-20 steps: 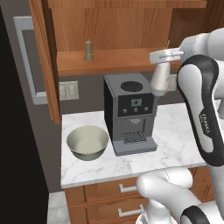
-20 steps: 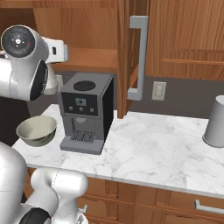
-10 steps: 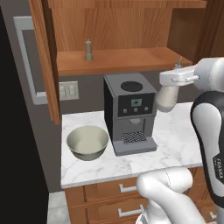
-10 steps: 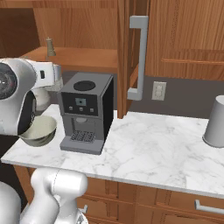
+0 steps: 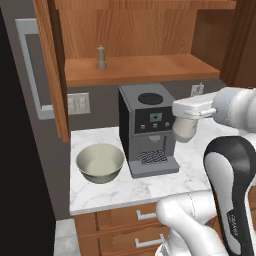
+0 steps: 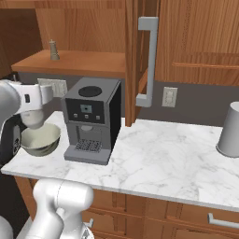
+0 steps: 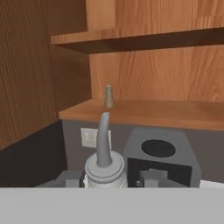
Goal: Retrieve the bottle and the shaker from the cabinet and place them next to the mixing bowl on the counter. Then add garlic from the fridge to the mixing bowl.
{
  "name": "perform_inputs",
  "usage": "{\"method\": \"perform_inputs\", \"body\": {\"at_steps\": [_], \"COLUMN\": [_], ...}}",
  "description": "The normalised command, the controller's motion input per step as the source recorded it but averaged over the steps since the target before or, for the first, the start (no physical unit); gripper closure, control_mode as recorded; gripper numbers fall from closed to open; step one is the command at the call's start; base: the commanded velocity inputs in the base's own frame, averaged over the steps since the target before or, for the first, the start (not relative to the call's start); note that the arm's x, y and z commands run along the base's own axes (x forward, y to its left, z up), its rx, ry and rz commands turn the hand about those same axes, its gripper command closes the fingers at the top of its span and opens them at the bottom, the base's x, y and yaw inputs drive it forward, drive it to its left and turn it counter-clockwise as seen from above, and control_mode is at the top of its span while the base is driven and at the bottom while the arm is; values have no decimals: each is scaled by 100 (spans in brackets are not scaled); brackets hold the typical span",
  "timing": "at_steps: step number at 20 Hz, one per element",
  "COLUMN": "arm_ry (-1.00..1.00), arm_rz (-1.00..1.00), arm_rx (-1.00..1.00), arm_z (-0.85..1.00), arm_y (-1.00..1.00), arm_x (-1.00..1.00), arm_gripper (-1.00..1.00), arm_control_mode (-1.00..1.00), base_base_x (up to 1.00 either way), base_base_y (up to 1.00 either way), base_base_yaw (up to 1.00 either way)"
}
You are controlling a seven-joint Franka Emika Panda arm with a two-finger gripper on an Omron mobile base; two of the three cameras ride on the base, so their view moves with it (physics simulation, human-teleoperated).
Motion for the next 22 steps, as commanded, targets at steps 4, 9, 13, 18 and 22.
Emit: {"method": "perform_inputs", "body": {"at_steps": [4,9,13,18,22], "arm_ry": [0,0,0,3,0], "arm_rz": [-19,-26,-30,-26,-19], "arm_rx": [0,0,0,0,0], "arm_z": [-9,-9,-16,-24,-36], "arm_y": [32,29,26,29,23], "arm_x": [-8,-12,-19,-22,-17], "arm_gripper": [100,100,100,100,100], "arm_control_mode": [-100,-100,-100,-100,-100], "base_base_x": [0,0,0,0,0], "base_base_y": [0,0,0,0,0], "base_base_yaw": [0,0,0,0,0]}}
